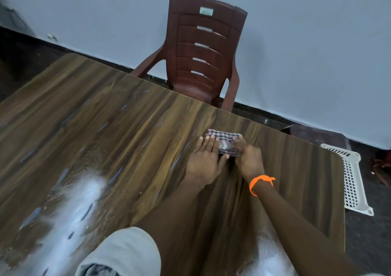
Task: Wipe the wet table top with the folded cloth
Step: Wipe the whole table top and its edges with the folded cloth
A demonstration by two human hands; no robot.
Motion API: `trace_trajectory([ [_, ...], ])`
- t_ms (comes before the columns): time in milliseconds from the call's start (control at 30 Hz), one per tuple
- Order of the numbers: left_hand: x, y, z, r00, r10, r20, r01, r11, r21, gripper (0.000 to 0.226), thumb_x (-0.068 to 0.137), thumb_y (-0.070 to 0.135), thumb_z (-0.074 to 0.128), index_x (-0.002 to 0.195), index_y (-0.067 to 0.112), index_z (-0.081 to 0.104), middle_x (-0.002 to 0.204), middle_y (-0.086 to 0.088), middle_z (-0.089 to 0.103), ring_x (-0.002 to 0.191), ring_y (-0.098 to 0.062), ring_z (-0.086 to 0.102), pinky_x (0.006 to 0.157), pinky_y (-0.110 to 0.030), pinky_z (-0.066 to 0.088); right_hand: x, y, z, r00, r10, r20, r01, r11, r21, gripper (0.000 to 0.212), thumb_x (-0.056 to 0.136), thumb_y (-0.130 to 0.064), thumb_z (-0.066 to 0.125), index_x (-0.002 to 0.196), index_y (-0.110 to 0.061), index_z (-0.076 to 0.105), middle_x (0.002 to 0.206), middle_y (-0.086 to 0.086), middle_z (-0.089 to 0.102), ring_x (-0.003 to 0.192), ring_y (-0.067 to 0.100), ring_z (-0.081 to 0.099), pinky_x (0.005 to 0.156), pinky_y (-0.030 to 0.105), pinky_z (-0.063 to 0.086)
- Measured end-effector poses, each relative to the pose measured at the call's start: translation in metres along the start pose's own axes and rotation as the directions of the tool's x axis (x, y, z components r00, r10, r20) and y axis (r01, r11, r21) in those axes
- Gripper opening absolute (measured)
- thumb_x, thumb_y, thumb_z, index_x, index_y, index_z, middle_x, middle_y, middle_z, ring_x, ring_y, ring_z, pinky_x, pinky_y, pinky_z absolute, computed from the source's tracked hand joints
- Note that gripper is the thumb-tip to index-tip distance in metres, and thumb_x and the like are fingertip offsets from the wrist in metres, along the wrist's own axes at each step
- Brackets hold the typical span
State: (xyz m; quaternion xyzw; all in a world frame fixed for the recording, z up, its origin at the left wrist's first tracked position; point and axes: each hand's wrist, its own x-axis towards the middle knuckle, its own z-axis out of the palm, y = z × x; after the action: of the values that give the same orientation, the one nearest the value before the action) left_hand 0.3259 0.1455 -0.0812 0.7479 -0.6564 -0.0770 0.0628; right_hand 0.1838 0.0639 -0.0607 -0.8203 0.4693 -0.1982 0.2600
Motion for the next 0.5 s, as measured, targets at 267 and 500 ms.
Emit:
trace_trajectory([
  [267,-0.04,-0.008,0.008,0.983,-0.178,-0.041,0.174,0.981,-0.089,0.084,0.103,0.062,0.014,0.152,0.0,0.042,0.156,-0.021,0.044,0.152,-0.027,0.03,0.128,-0.044,0.014,0.002,-0.005,0.025,0.973,-0.199,0.114,0.2,0.98,0.009,0.05,0.074,0.013,0.052,0.116,-0.008,0.067,0.131,0.01,0.06,0.134,0.019,0.042,0.111,0.025,0.031],
  [500,-0.049,0.015,0.01,1.0,-0.009,0.014,0.011,0.993,-0.119,0.088,0.102,0.068,0.011,0.154,0.003,0.04,0.159,-0.019,0.04,0.154,-0.026,0.027,0.129,-0.044,0.013,-0.041,0.031,0.006,0.987,-0.155,0.04,0.157,0.987,-0.041,0.049,0.075,0.018,0.058,0.116,-0.007,0.068,0.131,0.009,0.06,0.132,0.016,0.045,0.11,0.026,0.033],
])
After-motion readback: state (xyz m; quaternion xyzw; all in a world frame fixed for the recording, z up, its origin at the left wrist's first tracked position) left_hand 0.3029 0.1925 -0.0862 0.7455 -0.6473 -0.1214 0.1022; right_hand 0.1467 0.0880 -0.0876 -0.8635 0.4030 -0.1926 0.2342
